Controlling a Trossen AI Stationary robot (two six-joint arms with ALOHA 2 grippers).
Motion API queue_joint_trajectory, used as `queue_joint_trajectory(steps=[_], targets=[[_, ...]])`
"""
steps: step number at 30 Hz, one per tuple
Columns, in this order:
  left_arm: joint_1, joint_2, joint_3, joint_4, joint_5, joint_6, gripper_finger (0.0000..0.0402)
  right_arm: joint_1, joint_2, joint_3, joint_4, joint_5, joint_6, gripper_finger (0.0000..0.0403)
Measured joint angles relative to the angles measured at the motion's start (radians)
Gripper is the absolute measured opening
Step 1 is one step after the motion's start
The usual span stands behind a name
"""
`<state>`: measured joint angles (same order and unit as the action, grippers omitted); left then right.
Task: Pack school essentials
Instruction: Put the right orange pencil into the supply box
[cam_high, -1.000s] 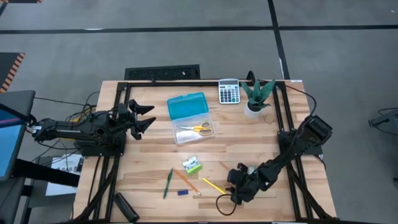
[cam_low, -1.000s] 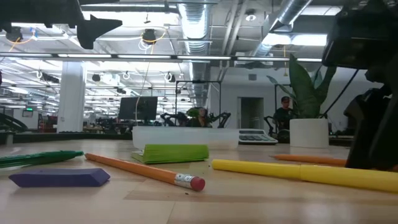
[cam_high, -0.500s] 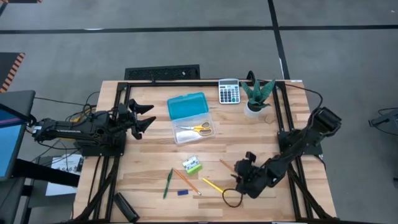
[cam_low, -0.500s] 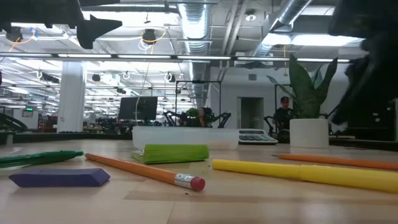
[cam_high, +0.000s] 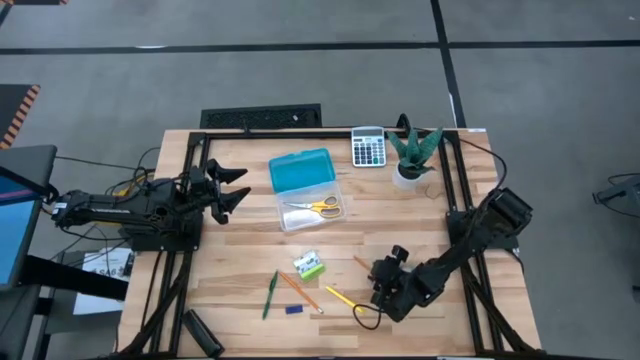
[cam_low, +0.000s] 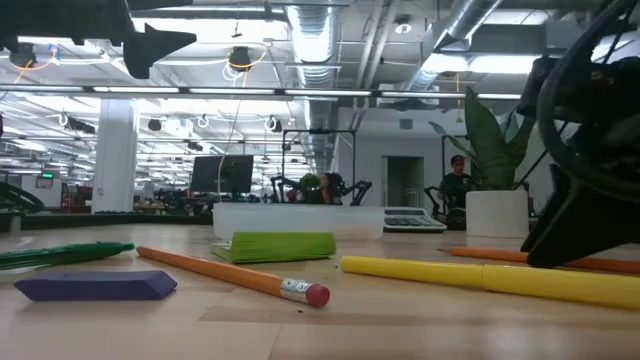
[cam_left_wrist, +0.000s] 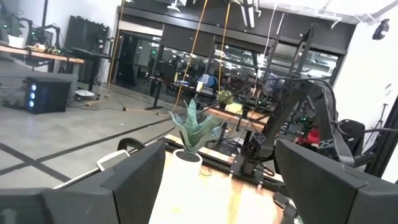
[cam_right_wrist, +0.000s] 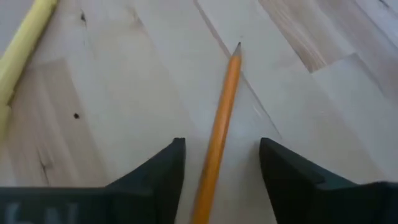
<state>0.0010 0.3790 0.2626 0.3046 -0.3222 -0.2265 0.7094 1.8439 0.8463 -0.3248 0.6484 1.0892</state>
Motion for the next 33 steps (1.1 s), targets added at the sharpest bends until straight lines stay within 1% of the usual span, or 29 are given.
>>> queue_joint_trajectory(steps=[2,7,8,9,10,15,17,19,22,26,30,32,33], targets=[[0.000,0.000,0.000,0.000,0.000,0.000,0.0300,0.010,0.001,0.000,-0.008,-0.001,0.028,0.0172],[0.000,0.000,0.000,0.000,0.000,-0.001,0.0300,0.018,0.002,-0.002,-0.037,0.006,0.068,0.0047],[0.000,0.000,0.000,0.000,0.000,-0.001,0.0300,0.018,0.002,-0.002,-0.040,0.006,0.072,0.0027],[0.000,0.000,0.000,0.000,0.000,-0.001,0.0300,0.018,0.002,-0.002,-0.042,0.006,0.075,0.0016],[0.000,0.000,0.000,0.000,0.000,-0.001,0.0300,0.018,0.002,-0.002,-0.042,0.006,0.076,0.0013],[0.000,0.000,0.000,0.000,0.000,-0.002,0.0300,0.014,-0.020,-0.004,-0.034,0.007,0.078,0.0027],[0.000,0.000,0.000,0.000,0.000,-0.002,0.0300,0.014,-0.042,-0.006,-0.035,0.006,0.055,0.0017],[0.000,0.000,0.000,0.000,0.000,-0.002,0.0300,0.007,-0.073,-0.007,-0.039,-0.020,0.025,0.0008],[0.000,0.000,0.000,0.000,0.000,-0.002,0.0300,-0.005,-0.125,-0.007,-0.038,-0.016,-0.013,0.0010],[0.000,0.000,0.000,0.000,0.000,-0.002,0.0300,-0.034,-0.178,-0.007,-0.034,0.008,-0.100,0.0003],[0.000,0.000,0.000,0.000,0.000,-0.002,0.0300,-0.095,-0.236,-0.007,-0.024,0.014,-0.211,0.0007],[0.000,0.000,0.000,0.000,0.000,-0.002,0.0300,-0.131,-0.260,-0.007,0.004,0.005,-0.292,0.0006],[0.000,0.000,0.000,0.000,0.000,-0.002,0.0300,-0.145,-0.272,-0.006,0.016,-0.016,-0.335,0.0005]])
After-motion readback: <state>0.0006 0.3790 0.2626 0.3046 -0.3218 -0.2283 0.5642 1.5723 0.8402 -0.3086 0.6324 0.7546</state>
